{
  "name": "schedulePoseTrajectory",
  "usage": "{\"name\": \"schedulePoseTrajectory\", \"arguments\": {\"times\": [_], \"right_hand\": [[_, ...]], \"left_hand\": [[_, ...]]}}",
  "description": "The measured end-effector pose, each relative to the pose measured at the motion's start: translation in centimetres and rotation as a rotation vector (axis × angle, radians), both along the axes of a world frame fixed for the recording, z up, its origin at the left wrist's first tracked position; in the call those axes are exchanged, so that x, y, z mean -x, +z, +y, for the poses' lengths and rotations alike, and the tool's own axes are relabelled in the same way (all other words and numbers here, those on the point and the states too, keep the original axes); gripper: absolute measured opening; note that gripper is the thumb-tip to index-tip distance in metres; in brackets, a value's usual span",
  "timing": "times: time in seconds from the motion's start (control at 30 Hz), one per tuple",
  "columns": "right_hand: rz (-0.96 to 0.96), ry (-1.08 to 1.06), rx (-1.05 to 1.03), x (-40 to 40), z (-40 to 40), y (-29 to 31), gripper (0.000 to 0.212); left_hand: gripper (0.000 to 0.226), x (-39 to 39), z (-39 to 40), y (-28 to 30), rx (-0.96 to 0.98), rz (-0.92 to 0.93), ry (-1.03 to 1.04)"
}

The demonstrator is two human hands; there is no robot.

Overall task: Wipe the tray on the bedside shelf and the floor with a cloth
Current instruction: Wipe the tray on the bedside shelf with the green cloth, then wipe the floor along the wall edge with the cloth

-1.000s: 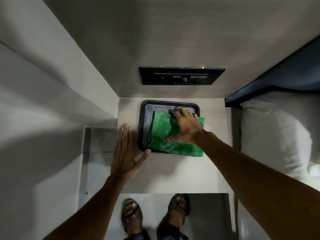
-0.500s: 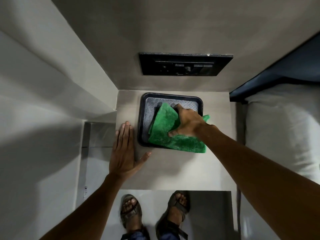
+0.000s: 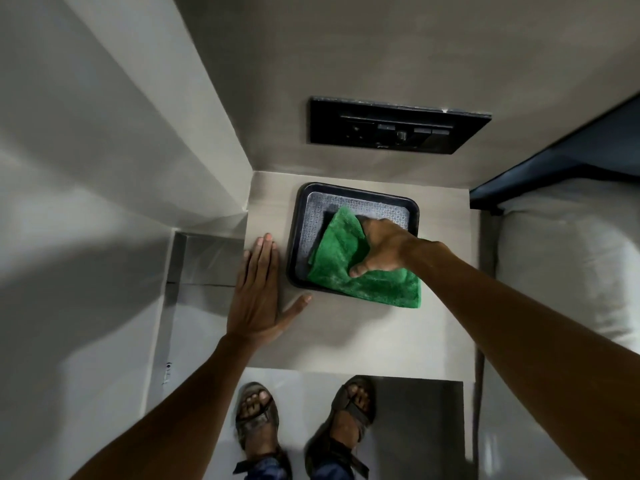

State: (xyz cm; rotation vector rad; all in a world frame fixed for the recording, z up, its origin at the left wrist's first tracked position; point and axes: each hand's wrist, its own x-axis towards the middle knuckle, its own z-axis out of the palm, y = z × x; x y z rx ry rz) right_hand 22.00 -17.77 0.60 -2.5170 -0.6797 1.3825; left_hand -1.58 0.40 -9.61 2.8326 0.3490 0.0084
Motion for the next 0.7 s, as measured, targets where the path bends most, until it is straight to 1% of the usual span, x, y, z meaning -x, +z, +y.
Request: {"name": "schedulePoseTrajectory", "arguments": {"times": [0.17,0.27,0.37,0.47,0.57,0.63,0.7], "right_hand": [[0.039,0.040,0.025,1.0,0.4,-0.4,0.080],[0.069,0.063,-0.013,1.4,0.2,-0.9,0.062],[0.038,0.111,-0.066,1.3,-0.5,-0.8,0.044],[0.014,0.135,-0.089,0.7,-1.1,0.3,0.032],[0.071,0.118,-0.091,0.4,-1.1,2.1,0.016],[0.083,0.100,-0.110,0.4,-0.8,3.5,0.015],[0.090,0.071,-0.157,1.0,0.3,5.0,0.021]], "left_hand": [[0.114,0.0,0.2,0.0,0.024,-0.025,0.000],[0.113,0.1,0.4,0.1,0.057,-0.053,-0.022],[0.113,0.5,0.5,0.5,0.129,-0.063,-0.023],[0.113,1.5,0.8,1.2,0.210,-0.085,-0.014],[0.115,2.9,1.4,2.4,0.270,-0.052,0.024],[0.117,4.0,1.8,3.1,0.300,-0.025,0.055],[0.117,5.3,2.3,3.7,0.328,-0.015,0.088]]}}
